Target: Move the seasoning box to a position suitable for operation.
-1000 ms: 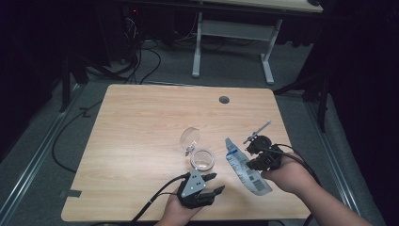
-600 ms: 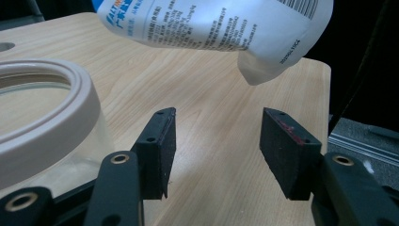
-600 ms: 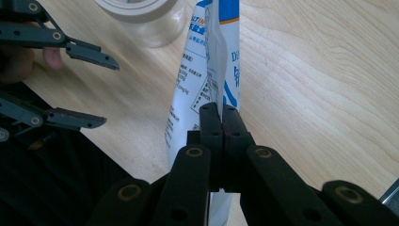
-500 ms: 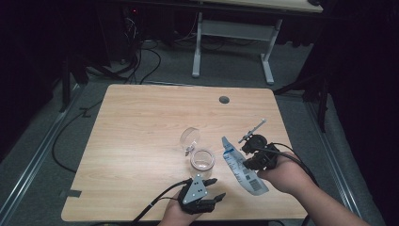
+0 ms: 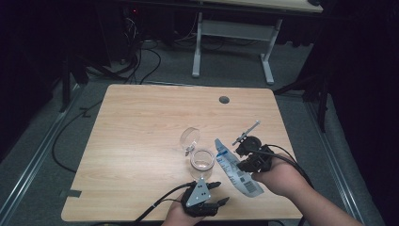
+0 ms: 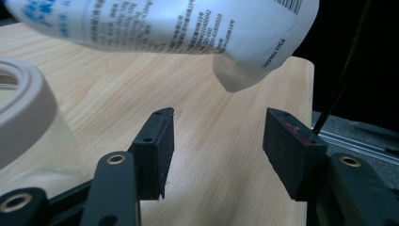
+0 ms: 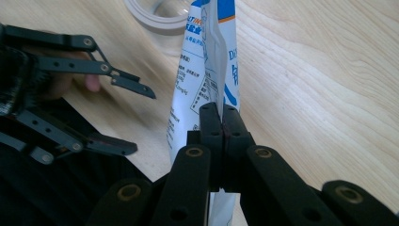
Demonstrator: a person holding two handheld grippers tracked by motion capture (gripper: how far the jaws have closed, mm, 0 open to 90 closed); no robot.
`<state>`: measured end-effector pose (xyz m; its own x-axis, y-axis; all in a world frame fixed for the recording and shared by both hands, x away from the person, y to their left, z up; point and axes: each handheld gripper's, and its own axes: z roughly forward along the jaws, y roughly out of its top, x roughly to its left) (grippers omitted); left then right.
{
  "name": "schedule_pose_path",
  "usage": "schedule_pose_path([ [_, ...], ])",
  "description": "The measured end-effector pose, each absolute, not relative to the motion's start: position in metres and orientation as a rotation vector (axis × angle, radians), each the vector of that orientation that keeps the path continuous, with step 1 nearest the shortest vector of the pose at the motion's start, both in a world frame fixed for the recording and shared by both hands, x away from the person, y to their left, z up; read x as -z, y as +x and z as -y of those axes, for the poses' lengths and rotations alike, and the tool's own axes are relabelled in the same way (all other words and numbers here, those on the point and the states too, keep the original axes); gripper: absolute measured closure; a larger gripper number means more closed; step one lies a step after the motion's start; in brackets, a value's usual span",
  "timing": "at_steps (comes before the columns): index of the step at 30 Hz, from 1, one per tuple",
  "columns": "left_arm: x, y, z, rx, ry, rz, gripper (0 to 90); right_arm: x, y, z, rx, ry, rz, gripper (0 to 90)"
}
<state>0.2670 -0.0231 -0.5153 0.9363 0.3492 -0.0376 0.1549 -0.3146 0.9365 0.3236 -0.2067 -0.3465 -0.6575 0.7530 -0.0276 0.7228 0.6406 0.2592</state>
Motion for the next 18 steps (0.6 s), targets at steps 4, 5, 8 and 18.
schedule_pose_path([
  [4,0.516,0.265,0.026,-0.208,1.903,-0.351,43.0,0.348,0.323,0.201,-0.338,1.236,-2.727,90.0],
  [5,0.516,0.265,0.027,-0.209,1.902,-0.349,42.7,0.348,0.323,0.200,-0.341,1.235,-2.728,90.0],
  [8,0.516,0.265,0.028,-0.210,1.900,-0.347,42.3,0.348,0.322,0.195,-0.343,1.221,-2.737,90.0],
  [18,0.519,0.266,0.034,-0.198,1.897,-0.352,38.6,0.343,0.316,0.179,-0.367,1.191,-2.754,90.0],
])
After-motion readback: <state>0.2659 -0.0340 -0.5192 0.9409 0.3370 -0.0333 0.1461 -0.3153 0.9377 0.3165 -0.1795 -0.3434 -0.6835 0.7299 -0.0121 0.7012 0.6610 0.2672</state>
